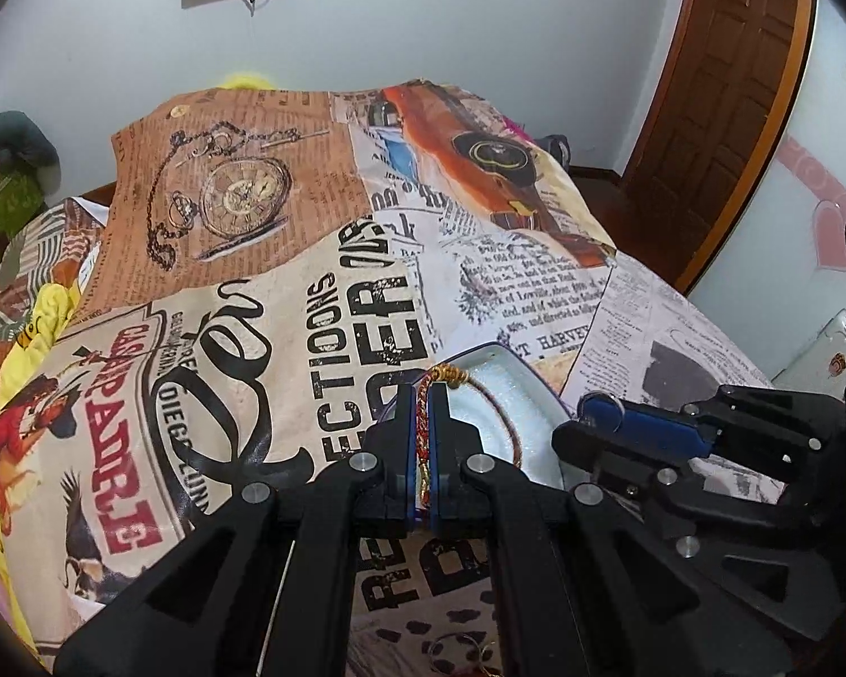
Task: Organize jewelry
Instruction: 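Lower the charm into the tin and open the right tool while the left tool releases the bracelet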
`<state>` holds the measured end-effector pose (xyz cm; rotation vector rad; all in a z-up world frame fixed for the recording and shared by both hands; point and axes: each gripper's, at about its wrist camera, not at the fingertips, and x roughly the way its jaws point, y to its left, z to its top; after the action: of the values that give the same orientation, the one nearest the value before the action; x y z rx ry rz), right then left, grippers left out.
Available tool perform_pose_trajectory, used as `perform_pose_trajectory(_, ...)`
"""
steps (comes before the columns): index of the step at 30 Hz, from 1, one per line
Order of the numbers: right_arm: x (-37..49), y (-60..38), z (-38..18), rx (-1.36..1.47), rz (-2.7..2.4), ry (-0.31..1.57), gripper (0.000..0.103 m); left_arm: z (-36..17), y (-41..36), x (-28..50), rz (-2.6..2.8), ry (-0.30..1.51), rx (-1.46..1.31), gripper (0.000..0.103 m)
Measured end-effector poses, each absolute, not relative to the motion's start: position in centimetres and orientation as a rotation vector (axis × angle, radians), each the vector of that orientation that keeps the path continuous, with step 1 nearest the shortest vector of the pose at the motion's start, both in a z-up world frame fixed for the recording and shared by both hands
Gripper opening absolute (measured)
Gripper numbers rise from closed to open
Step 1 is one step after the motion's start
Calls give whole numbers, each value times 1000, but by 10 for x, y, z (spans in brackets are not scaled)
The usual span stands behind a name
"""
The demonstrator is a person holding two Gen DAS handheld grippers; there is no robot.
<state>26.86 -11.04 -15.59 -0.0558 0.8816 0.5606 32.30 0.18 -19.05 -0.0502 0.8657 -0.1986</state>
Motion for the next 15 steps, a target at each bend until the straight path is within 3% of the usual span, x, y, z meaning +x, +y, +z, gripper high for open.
perform_pose_trajectory(15, 273, -108, -164, -68, 567, 923, 14, -193, 7, 320, -183, 876, -52, 3)
